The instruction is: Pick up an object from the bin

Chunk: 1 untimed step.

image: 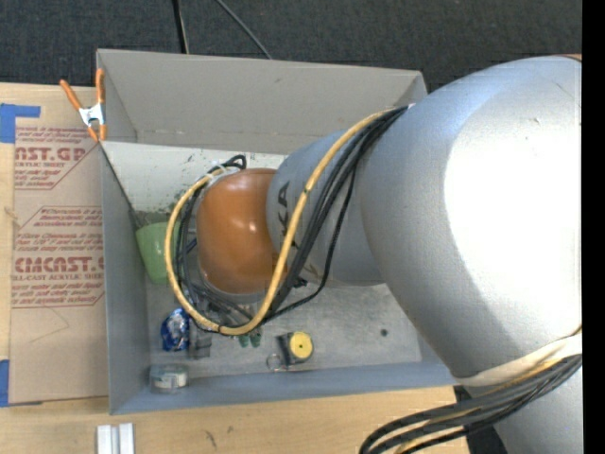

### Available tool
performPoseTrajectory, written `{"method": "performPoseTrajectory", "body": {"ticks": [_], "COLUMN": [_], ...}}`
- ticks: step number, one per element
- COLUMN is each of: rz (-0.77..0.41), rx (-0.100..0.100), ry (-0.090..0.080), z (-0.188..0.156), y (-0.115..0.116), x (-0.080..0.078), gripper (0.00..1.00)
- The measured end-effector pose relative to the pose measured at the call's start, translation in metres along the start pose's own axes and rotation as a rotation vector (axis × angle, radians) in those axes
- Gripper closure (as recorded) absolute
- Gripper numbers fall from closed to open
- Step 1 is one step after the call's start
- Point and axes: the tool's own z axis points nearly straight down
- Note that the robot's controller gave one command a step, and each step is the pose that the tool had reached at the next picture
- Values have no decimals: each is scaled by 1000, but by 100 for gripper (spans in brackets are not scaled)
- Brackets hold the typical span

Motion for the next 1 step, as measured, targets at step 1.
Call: {"method": "performPoseTrajectory", "body": {"ticks": [1], "rz": [0], "rx": [0], "ry": [-6], "z": [-105], "y": [1], "x": [-2], "gripper": [100]}}
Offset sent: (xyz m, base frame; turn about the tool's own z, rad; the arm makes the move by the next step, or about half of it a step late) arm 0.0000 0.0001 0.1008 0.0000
